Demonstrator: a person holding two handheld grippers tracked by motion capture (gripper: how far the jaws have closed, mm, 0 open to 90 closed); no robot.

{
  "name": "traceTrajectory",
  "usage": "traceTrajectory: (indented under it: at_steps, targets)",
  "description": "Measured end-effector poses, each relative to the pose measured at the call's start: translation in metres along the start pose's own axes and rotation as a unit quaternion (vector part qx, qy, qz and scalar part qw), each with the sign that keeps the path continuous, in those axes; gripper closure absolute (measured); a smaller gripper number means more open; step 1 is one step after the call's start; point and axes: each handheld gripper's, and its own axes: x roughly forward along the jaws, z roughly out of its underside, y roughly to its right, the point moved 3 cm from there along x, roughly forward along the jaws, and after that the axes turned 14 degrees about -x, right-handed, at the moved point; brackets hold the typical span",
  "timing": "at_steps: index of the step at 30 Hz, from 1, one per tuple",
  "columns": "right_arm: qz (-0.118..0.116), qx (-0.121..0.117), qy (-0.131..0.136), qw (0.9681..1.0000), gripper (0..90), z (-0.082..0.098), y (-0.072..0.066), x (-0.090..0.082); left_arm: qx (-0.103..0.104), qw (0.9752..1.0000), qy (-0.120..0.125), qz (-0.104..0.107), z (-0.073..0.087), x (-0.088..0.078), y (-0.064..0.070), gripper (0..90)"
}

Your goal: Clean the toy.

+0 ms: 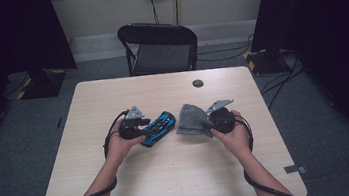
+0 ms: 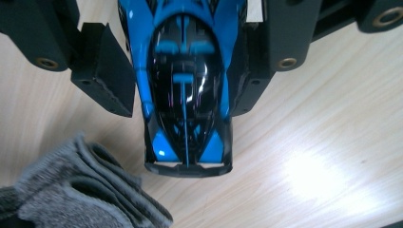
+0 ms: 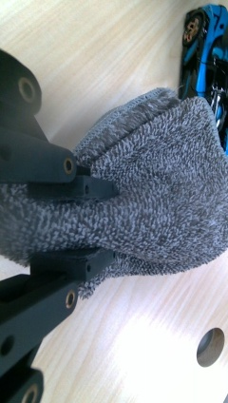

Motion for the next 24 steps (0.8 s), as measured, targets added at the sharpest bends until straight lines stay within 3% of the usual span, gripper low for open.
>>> traceTrajectory:
  at_steps: [6,9,11,18,24]
  targets:
    - [-0.011,0.003,0.007,0.9999,71.0,0.007,-0.004,0.000,-0.004,0.9999,-0.013,-0.006,-0.002,0.012,0.001,42.2]
    - [-0.017,-0.002,0.009,0.9998,71.0,0.010,-0.006,0.001,-0.016,0.9998,-0.007,-0.001,-0.003,0.016,0.001,41.7]
    - [-0.019,-0.003,0.011,0.9997,71.0,0.011,-0.007,0.000,-0.007,0.9995,-0.025,-0.016,0.000,0.020,0.001,42.6]
    - [-0.040,-0.022,0.022,0.9987,71.0,0.008,-0.020,0.000,0.009,0.9998,-0.009,-0.014,0.002,0.023,0.001,41.6]
    - [-0.064,-0.047,0.035,0.9962,71.0,-0.002,-0.041,0.001,-0.003,0.9999,-0.002,-0.012,0.004,0.022,0.001,42.3]
